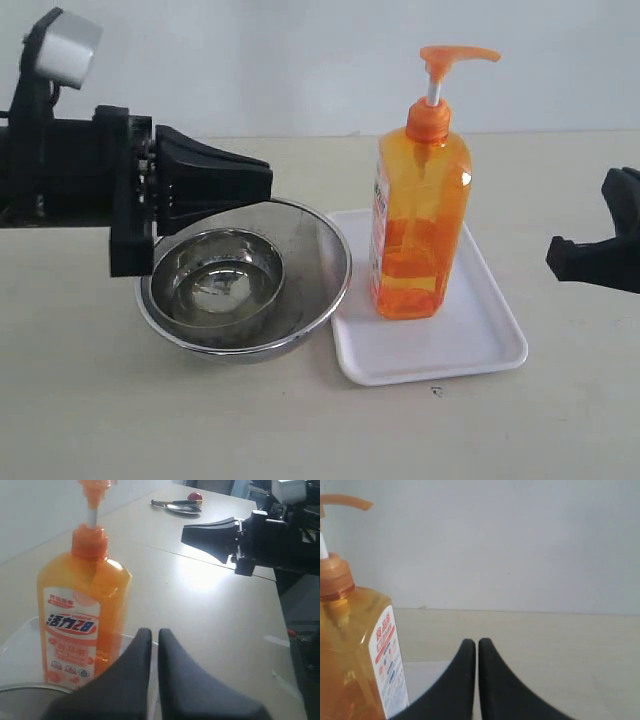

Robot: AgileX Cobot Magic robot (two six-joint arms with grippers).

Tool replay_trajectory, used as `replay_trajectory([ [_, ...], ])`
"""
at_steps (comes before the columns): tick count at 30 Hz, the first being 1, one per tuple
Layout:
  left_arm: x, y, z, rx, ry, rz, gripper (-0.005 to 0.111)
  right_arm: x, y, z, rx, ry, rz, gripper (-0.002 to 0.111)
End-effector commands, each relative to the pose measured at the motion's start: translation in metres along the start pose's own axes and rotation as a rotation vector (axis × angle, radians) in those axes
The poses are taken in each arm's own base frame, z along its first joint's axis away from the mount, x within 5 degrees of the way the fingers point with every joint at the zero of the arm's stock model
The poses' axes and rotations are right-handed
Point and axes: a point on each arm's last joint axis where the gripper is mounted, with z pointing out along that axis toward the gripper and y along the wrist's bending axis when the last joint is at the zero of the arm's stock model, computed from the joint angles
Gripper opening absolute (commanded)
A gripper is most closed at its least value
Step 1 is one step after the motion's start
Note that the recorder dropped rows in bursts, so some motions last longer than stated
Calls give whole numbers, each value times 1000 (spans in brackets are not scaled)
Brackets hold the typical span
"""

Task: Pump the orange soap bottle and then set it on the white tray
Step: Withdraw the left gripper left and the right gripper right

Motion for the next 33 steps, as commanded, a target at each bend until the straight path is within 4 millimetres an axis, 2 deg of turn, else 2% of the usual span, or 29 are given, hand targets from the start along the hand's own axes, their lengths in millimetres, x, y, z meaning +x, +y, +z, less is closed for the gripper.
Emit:
replay_trajectory([
  [1, -9, -26, -15, 22, -55, 46, 5, 1, 0, -4, -20, 27, 48, 0],
  [6, -18, -42, -26, 27, -88, 10, 5, 12, 4, -5, -57, 153, 201, 0],
  [24, -21, -43, -28, 4, -88, 37, 5, 13, 5, -5, -61, 165, 207, 0],
  [28, -20, -40, -28, -34, -73, 32, 5, 13, 5, -5, -61, 165, 207, 0],
  [30, -25, -40, -34, -120, -62, 81, 5, 13, 5, -5, -61, 165, 207, 0],
  [33, -37, -45, -49, -259, -75, 65, 5, 13, 5, -5, -61, 165, 207, 0],
])
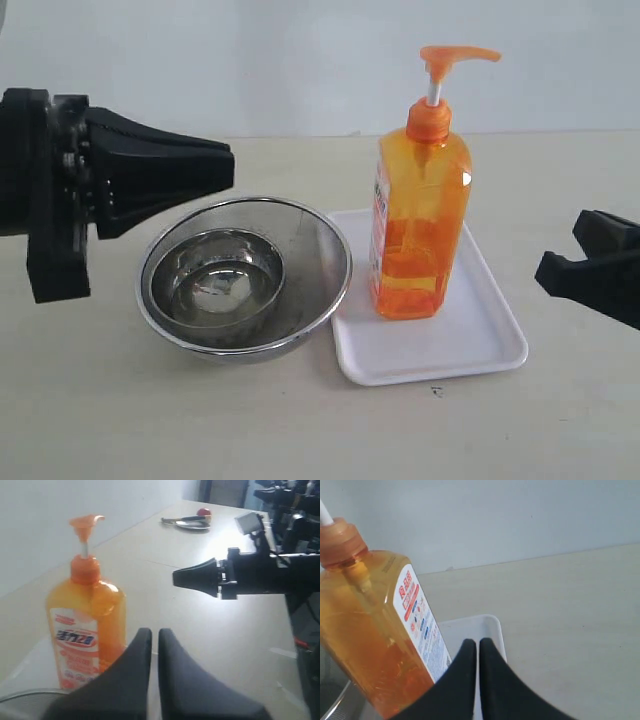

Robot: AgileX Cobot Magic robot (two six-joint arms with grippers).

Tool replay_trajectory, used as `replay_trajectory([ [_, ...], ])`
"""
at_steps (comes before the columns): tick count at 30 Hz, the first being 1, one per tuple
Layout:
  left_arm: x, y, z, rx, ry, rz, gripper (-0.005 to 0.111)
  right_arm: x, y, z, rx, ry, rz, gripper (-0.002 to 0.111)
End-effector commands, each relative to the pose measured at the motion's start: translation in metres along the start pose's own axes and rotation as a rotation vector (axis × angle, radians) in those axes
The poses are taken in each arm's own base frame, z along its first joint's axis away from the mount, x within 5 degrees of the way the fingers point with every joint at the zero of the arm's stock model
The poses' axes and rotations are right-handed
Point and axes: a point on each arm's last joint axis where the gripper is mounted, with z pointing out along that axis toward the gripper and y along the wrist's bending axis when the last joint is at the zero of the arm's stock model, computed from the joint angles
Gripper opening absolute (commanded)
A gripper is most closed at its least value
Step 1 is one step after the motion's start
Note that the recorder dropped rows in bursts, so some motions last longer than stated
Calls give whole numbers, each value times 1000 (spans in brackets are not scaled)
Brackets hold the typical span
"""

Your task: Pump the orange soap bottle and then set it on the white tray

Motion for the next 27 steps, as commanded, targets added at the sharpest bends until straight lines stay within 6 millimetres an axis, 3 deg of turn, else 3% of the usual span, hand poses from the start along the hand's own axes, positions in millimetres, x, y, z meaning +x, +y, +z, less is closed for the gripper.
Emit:
replay_trajectory([
  [1, -20, -5, -21, -201, -24, 14, 5, 1, -1, -1, -2, 5, 2, 0],
  [7, -42, -26, -57, -407, -101, 129, 5, 1, -1, -1, -2, 5, 2, 0],
  [11, -40, -35, -80, -556, -139, 105, 5, 1, -1, -1, -1, 3, 2, 0],
  [18, -7, -46, -124, -884, -273, -178, 5, 1, -1, -1, 0, -2, 2, 0],
  [27, 36, -86, -145, -913, -392, -69, 5, 1, -1, -1, 0, -2, 2, 0],
])
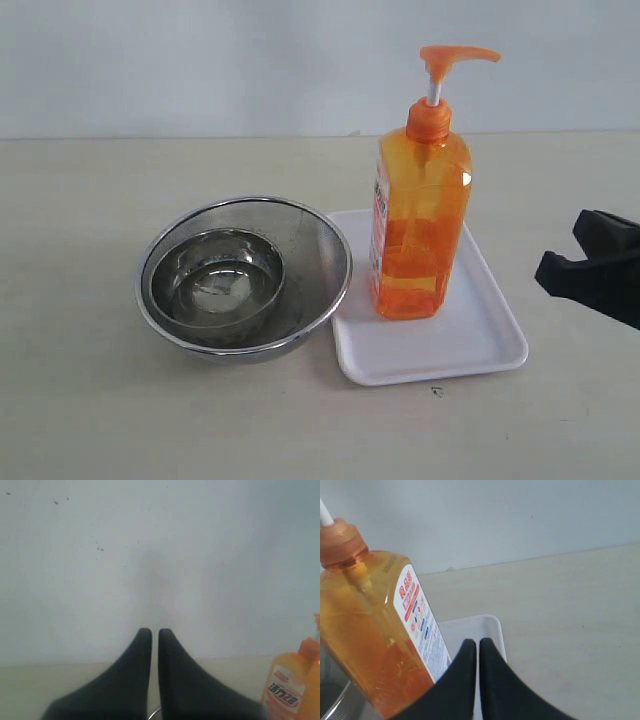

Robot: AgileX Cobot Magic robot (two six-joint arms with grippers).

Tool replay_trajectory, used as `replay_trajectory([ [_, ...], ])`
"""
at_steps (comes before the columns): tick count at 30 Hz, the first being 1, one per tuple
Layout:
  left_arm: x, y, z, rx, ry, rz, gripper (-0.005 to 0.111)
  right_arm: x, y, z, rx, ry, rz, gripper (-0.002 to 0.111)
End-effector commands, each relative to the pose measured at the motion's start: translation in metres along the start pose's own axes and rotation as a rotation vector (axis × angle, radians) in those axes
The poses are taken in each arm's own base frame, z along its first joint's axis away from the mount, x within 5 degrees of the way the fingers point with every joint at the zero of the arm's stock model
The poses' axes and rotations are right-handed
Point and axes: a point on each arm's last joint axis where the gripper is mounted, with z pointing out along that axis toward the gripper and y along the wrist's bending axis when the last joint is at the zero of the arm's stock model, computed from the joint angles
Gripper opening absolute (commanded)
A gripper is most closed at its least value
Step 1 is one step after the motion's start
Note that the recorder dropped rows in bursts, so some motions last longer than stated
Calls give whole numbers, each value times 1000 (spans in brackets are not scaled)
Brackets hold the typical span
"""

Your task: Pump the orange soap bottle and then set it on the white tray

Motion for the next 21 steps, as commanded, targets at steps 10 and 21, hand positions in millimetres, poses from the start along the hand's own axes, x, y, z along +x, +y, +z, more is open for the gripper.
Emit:
replay_trajectory([
  [10, 25, -2, -31, 27, -115, 5, 5, 1, -1, -1, 0, -2, 2, 0],
  [21, 26, -10, -32, 112, -115, 0, 5, 1, -1, -1, 0, -2, 2, 0],
])
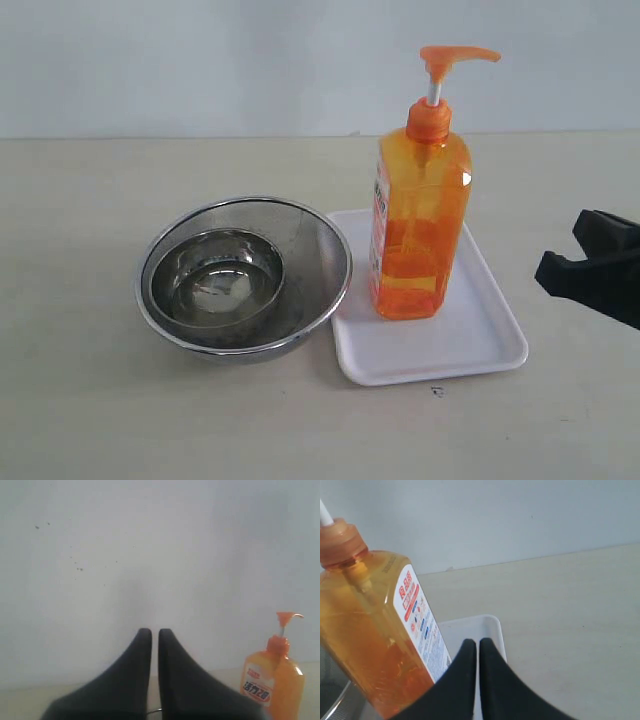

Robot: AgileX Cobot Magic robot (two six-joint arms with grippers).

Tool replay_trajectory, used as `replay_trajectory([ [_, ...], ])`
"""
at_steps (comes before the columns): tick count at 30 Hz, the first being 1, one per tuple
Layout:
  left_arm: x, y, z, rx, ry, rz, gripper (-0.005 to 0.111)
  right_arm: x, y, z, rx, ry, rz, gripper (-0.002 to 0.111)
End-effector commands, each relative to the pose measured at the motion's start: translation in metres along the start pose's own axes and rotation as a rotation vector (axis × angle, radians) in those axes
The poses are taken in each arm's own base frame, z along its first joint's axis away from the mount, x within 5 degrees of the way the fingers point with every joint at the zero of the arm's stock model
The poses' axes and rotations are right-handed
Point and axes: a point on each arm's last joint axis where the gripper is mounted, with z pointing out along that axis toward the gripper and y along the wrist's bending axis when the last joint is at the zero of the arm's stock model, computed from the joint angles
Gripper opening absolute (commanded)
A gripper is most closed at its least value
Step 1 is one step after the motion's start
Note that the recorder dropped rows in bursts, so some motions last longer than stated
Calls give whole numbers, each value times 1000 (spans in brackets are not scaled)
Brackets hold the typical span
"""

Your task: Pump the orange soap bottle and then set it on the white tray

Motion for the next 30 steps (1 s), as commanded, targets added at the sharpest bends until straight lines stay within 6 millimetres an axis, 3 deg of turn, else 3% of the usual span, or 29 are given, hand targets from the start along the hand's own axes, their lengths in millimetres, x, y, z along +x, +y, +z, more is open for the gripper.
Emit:
replay_trajectory([
  [1, 1, -2, -1, 21, -3, -21, 5, 1, -1, -1, -1, -2, 1, 0],
  [4, 13, 4, -1, -32, 65, -32, 5, 1, -1, -1, -1, -2, 1, 0],
  [6, 29, 16, -2, -156, 111, -168, 5, 1, -1, -1, -1, -2, 1, 0],
  [10, 51, 24, -5, -228, 163, -149, 5, 1, -1, -1, -1, -2, 1, 0],
  [17, 54, 26, -5, -231, 173, 39, 5, 1, -1, -1, -1, -2, 1, 0],
  [30, 77, 29, -13, -267, 447, 64, 5, 1, -1, -1, -1, -2, 1, 0],
])
